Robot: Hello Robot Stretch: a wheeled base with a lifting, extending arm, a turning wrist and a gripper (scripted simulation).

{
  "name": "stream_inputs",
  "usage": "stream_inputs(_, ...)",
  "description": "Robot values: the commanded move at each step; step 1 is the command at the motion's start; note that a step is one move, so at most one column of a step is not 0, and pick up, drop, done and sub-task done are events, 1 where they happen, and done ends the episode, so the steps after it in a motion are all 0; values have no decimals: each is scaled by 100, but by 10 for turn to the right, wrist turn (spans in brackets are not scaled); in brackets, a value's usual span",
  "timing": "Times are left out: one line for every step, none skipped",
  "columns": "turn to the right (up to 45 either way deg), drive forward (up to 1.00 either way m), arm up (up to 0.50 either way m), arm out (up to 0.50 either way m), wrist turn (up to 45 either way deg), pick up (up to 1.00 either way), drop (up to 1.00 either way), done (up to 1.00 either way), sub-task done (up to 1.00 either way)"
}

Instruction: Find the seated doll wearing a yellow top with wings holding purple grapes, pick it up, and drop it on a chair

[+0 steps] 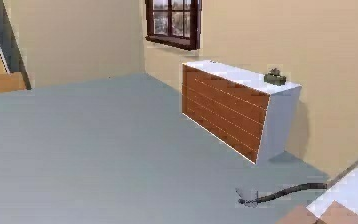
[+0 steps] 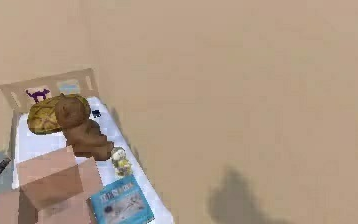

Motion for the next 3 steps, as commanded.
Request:
stream_inputs(-450, 0, 0, 0, 0, 0, 0, 0, 0)
stream_inputs(-180, 0, 0, 0, 0, 0, 0, 0, 0)
stream_inputs(0, 35, 0, 0, 0, 0, 0, 0, 0)
